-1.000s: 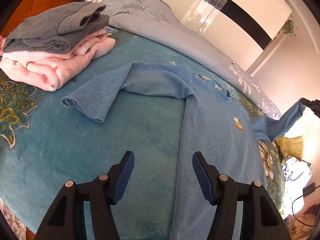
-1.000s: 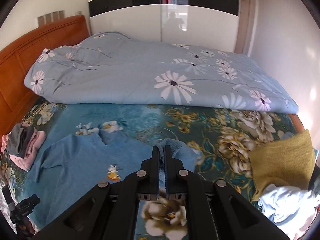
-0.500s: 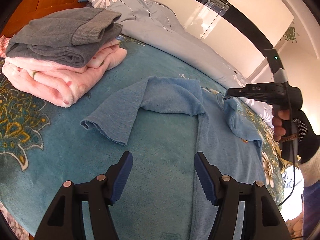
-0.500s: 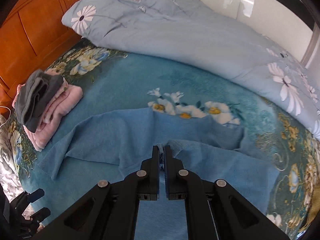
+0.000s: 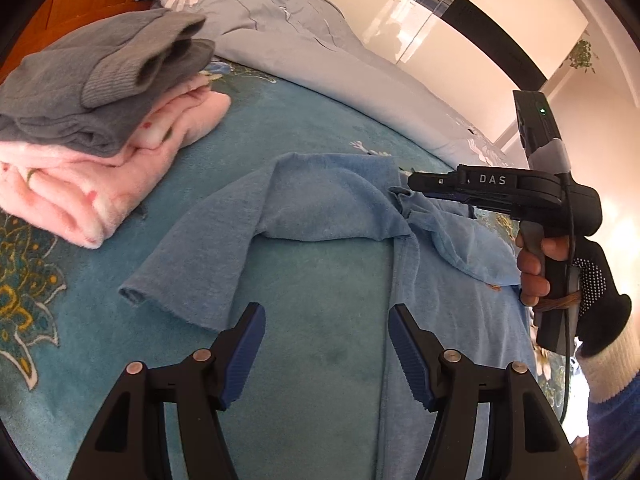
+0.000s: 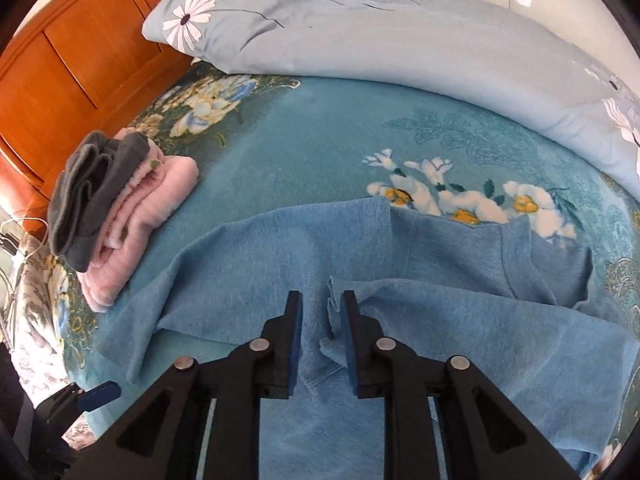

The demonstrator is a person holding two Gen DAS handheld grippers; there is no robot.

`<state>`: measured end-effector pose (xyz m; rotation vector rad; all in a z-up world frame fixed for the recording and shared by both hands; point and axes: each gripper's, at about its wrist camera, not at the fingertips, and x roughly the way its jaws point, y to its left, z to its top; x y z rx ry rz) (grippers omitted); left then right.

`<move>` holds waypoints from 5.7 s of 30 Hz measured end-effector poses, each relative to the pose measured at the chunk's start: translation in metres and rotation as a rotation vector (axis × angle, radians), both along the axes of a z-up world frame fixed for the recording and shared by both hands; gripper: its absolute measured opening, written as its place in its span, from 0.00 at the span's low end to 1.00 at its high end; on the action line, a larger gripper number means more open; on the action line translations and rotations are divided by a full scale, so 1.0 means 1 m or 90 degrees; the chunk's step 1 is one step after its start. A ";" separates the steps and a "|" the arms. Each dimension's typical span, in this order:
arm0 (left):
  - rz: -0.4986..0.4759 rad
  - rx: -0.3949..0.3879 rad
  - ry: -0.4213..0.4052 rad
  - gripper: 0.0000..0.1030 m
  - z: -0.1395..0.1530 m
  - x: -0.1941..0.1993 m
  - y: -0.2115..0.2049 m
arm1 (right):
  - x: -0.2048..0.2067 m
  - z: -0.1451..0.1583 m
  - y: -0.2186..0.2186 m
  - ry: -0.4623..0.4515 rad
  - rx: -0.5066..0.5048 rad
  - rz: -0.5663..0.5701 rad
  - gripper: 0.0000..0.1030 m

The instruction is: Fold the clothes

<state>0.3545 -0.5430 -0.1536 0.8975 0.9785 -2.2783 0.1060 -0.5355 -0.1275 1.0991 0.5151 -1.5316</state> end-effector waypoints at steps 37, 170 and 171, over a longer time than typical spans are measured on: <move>-0.115 -0.077 -0.138 0.03 -0.026 -0.208 -0.075 | -0.234 -0.049 0.224 -0.053 -0.065 -0.392 0.05; -0.222 0.324 0.130 0.06 -0.012 -0.285 0.078 | -0.113 -0.036 0.372 -0.011 0.000 -0.329 0.32; -0.219 0.332 0.115 0.07 -0.022 -0.286 0.081 | -0.115 -0.039 0.376 -0.016 0.003 -0.332 0.32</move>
